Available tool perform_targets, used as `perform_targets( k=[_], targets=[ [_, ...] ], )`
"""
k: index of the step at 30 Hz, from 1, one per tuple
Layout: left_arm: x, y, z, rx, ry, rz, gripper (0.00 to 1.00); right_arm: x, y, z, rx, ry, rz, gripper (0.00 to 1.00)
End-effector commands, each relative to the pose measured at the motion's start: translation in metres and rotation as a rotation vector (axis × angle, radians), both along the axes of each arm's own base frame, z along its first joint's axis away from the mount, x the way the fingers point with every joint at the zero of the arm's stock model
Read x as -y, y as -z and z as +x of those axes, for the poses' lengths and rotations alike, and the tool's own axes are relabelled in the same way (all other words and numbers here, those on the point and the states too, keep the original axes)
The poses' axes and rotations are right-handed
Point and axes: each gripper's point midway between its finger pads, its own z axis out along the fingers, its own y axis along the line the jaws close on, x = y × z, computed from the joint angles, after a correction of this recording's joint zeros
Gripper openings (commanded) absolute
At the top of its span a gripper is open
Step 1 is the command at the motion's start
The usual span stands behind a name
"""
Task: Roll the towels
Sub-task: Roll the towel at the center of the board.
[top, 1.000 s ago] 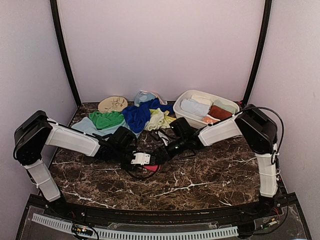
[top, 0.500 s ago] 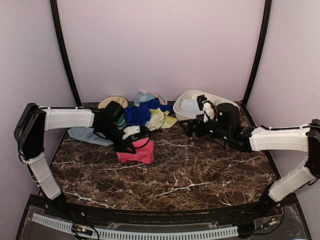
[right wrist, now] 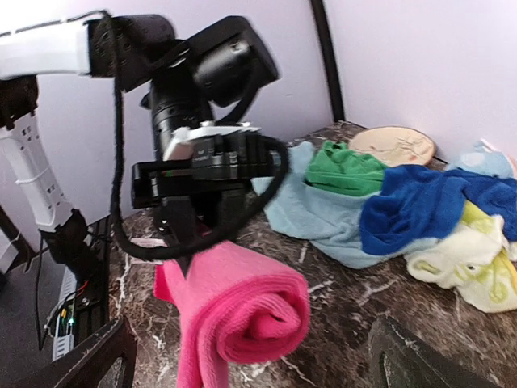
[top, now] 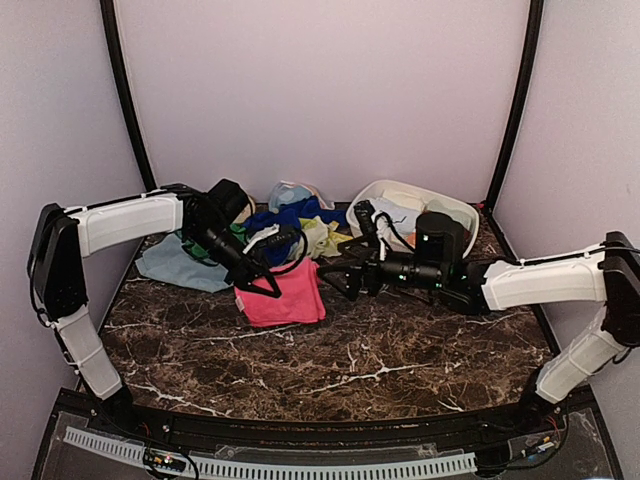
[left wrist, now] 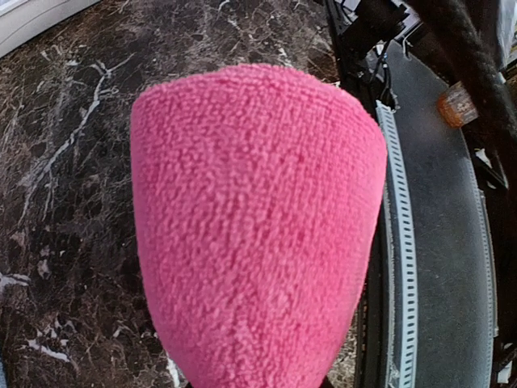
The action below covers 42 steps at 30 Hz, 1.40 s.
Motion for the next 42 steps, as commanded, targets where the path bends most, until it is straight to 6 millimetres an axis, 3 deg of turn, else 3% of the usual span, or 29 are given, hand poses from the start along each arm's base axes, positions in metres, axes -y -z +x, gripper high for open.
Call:
perform_targets(
  k=[1, 5, 9, 12, 16, 19, 20, 22, 23, 26, 29, 30, 32, 33, 36, 38, 39, 41, 42],
  targets=[
    [0.003, -0.043, -0.024, -0.093, 0.051, -0.107, 0.00, -0.040, -0.004, -0.026, 0.061, -0.176, -0.052, 1.00],
    [0.002, -0.048, -0.028, -0.100, 0.063, -0.120, 0.00, -0.053, -0.010, -0.037, 0.047, -0.251, -0.017, 1.00],
    [0.000, -0.047, -0.033, -0.103, 0.075, -0.117, 0.00, -0.065, 0.004, -0.036, 0.005, -0.284, -0.036, 0.97],
    [-0.002, -0.047, -0.036, -0.107, 0.088, -0.115, 0.00, -0.070, 0.004, -0.035, -0.018, -0.290, -0.025, 0.83],
    [-0.005, -0.046, -0.041, -0.107, 0.106, -0.116, 0.00, -0.077, 0.011, -0.036, -0.083, -0.324, -0.041, 0.52],
    [-0.007, -0.045, -0.045, -0.100, 0.117, -0.112, 0.00, -0.080, 0.015, -0.040, -0.137, -0.347, -0.027, 0.42],
    [-0.008, -0.044, -0.046, -0.098, 0.121, -0.111, 0.00, -0.080, 0.017, -0.040, -0.148, -0.347, -0.025, 0.46],
    [-0.009, -0.044, -0.049, -0.103, 0.129, -0.114, 0.00, -0.080, 0.026, -0.034, -0.171, -0.316, -0.048, 0.76],
    [-0.010, -0.044, -0.049, -0.103, 0.130, -0.115, 0.00, -0.080, 0.028, -0.031, -0.177, -0.313, -0.053, 0.80],
    [-0.011, -0.045, -0.052, -0.101, 0.132, -0.116, 0.00, -0.079, 0.021, -0.029, -0.222, -0.339, -0.001, 0.74],
    [-0.012, -0.043, -0.050, -0.089, 0.127, -0.108, 0.00, -0.083, 0.012, -0.033, -0.277, -0.397, 0.050, 0.54],
    [-0.012, -0.042, -0.049, -0.082, 0.122, -0.101, 0.00, -0.084, 0.011, -0.034, -0.298, -0.411, 0.058, 0.41],
    [-0.013, -0.038, -0.046, -0.063, 0.112, -0.084, 0.00, -0.085, 0.008, -0.035, -0.337, -0.436, 0.076, 0.07],
    [-0.014, -0.036, -0.043, -0.046, 0.102, -0.070, 0.00, -0.085, 0.008, -0.035, -0.359, -0.446, 0.081, 0.00],
    [-0.016, -0.029, -0.028, 0.038, 0.059, -0.028, 0.15, -0.084, 0.014, -0.035, -0.429, -0.452, 0.075, 0.00],
    [-0.019, -0.026, -0.014, 0.125, 0.012, 0.009, 0.37, -0.081, 0.015, -0.031, -0.448, -0.418, 0.075, 0.00],
    [-0.023, -0.025, -0.003, 0.190, -0.020, 0.047, 0.53, -0.081, 0.016, -0.026, -0.447, -0.385, 0.071, 0.00],
    [-0.030, -0.029, 0.015, 0.313, -0.072, 0.090, 0.63, -0.078, 0.019, -0.009, -0.432, -0.272, 0.054, 0.00],
    [-0.033, -0.035, 0.023, 0.371, -0.093, 0.100, 0.75, -0.076, 0.021, -0.001, -0.431, -0.219, 0.043, 0.00]
  ],
)
